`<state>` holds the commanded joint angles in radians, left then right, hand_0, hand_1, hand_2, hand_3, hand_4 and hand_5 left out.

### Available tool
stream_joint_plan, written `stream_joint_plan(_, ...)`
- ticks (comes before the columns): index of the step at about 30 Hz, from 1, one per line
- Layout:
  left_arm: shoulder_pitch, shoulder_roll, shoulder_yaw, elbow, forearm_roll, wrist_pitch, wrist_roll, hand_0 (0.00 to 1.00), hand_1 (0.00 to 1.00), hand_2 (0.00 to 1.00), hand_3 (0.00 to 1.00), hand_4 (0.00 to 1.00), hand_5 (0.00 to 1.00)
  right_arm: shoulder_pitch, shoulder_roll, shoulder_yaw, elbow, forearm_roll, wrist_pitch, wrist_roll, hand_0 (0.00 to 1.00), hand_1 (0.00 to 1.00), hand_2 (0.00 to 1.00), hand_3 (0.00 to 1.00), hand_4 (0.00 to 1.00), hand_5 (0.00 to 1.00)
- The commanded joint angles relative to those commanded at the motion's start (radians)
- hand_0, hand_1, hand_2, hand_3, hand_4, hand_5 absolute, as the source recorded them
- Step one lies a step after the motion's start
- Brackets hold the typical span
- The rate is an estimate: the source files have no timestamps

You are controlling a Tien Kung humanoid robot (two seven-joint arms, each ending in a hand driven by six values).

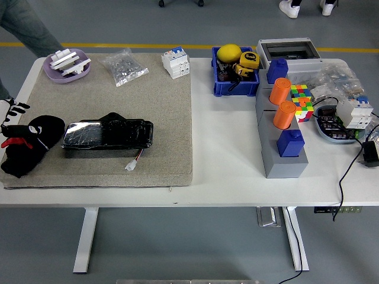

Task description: Pick the rag up,wipe the panel,place it on the desk

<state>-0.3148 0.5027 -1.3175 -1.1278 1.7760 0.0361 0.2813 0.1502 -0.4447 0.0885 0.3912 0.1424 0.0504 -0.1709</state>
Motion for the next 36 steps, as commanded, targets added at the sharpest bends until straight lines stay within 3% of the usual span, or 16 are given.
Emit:
stream_joint_plan(3,0.016,0.004,-0.034,-0.055,-0.042,-0.031,0.016,0.724,0.779,0.769,0.786,0.998,0.417,0.0,0.0,-0.002,-0.001,0.002,0.0,0.0,0.768,0.69,0.711,0.681,0.998,0.521)
stream_joint_plan(7,0.039,0.004,-0.089,-0.13,-0.127,-0.036,-0.008,0.708,0.767,0.766,0.776,0.998,0.461,0.002,-0.001,-0.006,0.0,0.003,-0.001,0.0,0.768,0.69,0.71,0.681,0.998,0.52)
stream_joint_plan(10,0.05,0.002,-0.112,-0.195,-0.188,-0.024,-0.062,0.708,0.767,0.766,0.776,0.998,0.461,0.002,-0.001,-0.019,-0.003,0.012,-0.001,0.0,0.768,0.69,0.71,0.681,0.998,0.52)
stream_joint_plan(14,0.048,-0.01,-0.121,-0.24,-0.28,-0.001,-0.127,0.671,0.73,0.73,0.758,0.998,0.481,0.0,-0.001,-0.027,-0.004,0.017,-0.001,0.0,0.769,0.689,0.71,0.681,0.998,0.52)
stream_joint_plan(16,0.042,-0.024,-0.128,-0.238,-0.336,0.014,-0.163,0.671,0.73,0.73,0.758,0.998,0.481,-0.001,0.0,-0.029,-0.004,0.017,-0.001,0.0,0.769,0.689,0.71,0.681,0.998,0.52)
stream_joint_plan(17,0.04,-0.031,-0.131,-0.234,-0.37,0.02,-0.183,0.644,0.7,0.702,0.682,0.97,0.435,-0.001,0.0,-0.029,-0.004,0.017,-0.001,0.0,0.769,0.689,0.71,0.681,0.998,0.519)
stream_joint_plan(22,0.023,-0.092,-0.158,-0.176,-0.515,0.046,-0.28,0.644,0.7,0.702,0.682,0.97,0.435,-0.003,0.004,-0.03,-0.004,0.014,-0.001,0.0,0.769,0.689,0.71,0.681,0.998,0.519)
stream_joint_plan(23,0.022,-0.111,-0.168,-0.165,-0.54,0.044,-0.295,0.619,0.686,0.646,0.605,0.897,0.341,-0.004,0.005,-0.031,-0.005,0.015,-0.001,0.001,0.769,0.69,0.71,0.68,0.998,0.519)
stream_joint_plan(26,0.031,-0.168,-0.193,-0.143,-0.634,0.034,-0.334,0.619,0.686,0.646,0.605,0.897,0.341,-0.004,0.006,-0.033,-0.006,0.014,-0.001,0.001,0.769,0.69,0.71,0.68,0.998,0.519)
stream_joint_plan(29,0.036,-0.209,-0.194,-0.118,-0.744,0.028,-0.362,0.619,0.686,0.646,0.605,0.897,0.341,-0.003,0.009,-0.037,-0.009,0.013,-0.001,0.001,0.769,0.69,0.71,0.68,0.998,0.519)
stream_joint_plan(31,0.036,-0.217,-0.179,-0.099,-0.802,0.023,-0.373,0.605,0.682,0.629,0.601,0.888,0.314,0.001,0.013,-0.04,-0.01,0.01,-0.002,0.0,0.769,0.69,0.71,0.68,0.998,0.519)
stream_joint_plan(36,0.041,-0.213,-0.173,-0.087,-0.839,0.018,-0.376,0.603,0.682,0.625,0.597,0.883,0.296,0.007,0.015,-0.044,-0.01,0.007,-0.003,0.001,0.769,0.69,0.71,0.679,0.998,0.519)
